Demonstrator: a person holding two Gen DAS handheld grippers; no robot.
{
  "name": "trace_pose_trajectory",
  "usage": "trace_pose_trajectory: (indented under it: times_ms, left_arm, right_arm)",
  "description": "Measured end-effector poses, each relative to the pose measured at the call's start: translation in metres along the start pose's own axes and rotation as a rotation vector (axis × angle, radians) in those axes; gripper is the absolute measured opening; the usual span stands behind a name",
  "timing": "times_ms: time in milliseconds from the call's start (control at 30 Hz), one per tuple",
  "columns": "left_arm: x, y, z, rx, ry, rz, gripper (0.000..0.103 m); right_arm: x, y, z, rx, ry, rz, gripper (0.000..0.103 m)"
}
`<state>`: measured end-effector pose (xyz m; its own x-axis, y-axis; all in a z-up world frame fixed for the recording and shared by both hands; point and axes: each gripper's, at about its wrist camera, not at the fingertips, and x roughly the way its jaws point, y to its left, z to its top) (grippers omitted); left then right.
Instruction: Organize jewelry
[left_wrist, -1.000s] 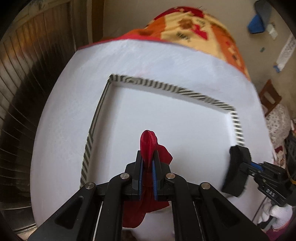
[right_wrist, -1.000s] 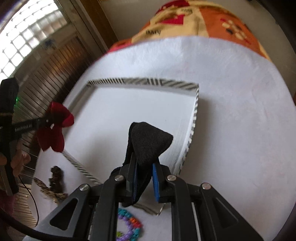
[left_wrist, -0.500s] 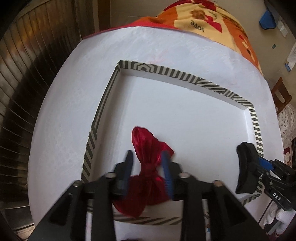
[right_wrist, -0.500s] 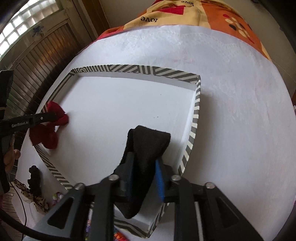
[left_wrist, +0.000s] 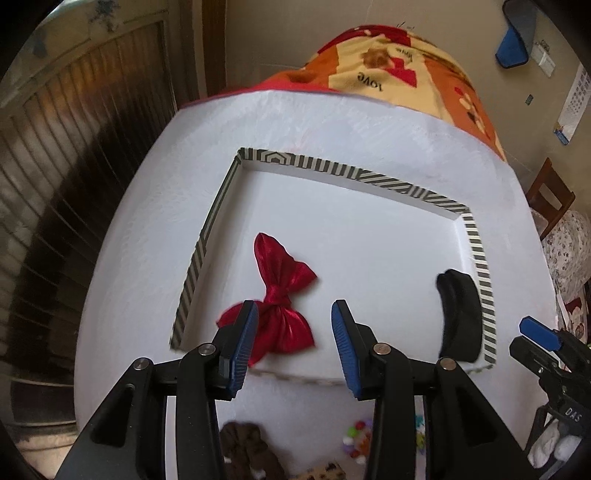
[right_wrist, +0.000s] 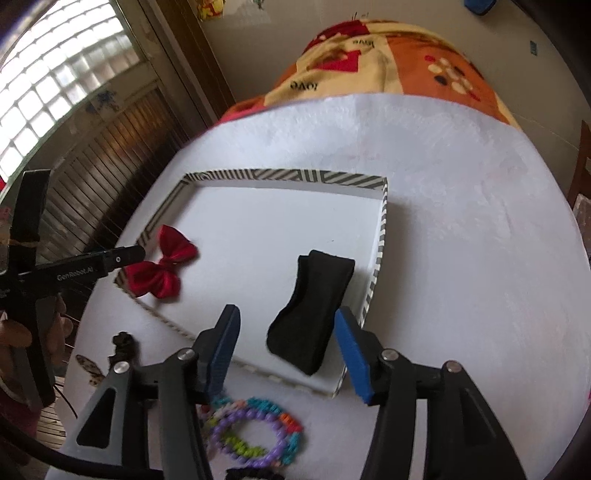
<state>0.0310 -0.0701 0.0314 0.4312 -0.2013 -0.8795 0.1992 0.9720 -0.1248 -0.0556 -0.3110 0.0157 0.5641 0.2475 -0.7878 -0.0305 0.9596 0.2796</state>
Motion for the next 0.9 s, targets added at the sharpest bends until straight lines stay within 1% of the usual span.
trace_pose_trajectory:
  times_ms: [100, 167, 267, 400, 633, 900]
  left_arm:
    - [-0.013, -0.007, -0.011, 0.007, -0.01, 0.006, 0.019]
    - [-0.021, -0.012, -0.02, 0.017, -0.014, 0.029, 0.019]
    - [-0.034, -0.017, -0.035, 0.017, -0.008, 0.028, 0.019]
    - [-0.049, -0.023, -0.054, 0.038, -0.024, 0.044, 0.019]
    - [-0.069, -0.028, -0.084, 0.044, -0.043, 0.055, 0.018]
    - [-0.089, -0.033, -0.109, 0.054, -0.065, 0.053, 0.018]
  right_arm:
    - [-0.012, 0.006, -0.008, 0.004, -0.006, 0.002, 0.058]
    - [-0.022, 0.008, -0.017, 0.0, -0.012, 0.0, 0.058]
    - [-0.033, 0.011, -0.029, 0.004, -0.012, -0.005, 0.06]
    - [-0.05, 0.015, -0.049, 0.001, -0.014, -0.009, 0.06]
    - [-0.068, 0.018, -0.074, 0.004, -0.002, -0.028, 0.061]
    - [-0.083, 0.022, -0.098, 0.008, -0.002, -0.014, 0.062]
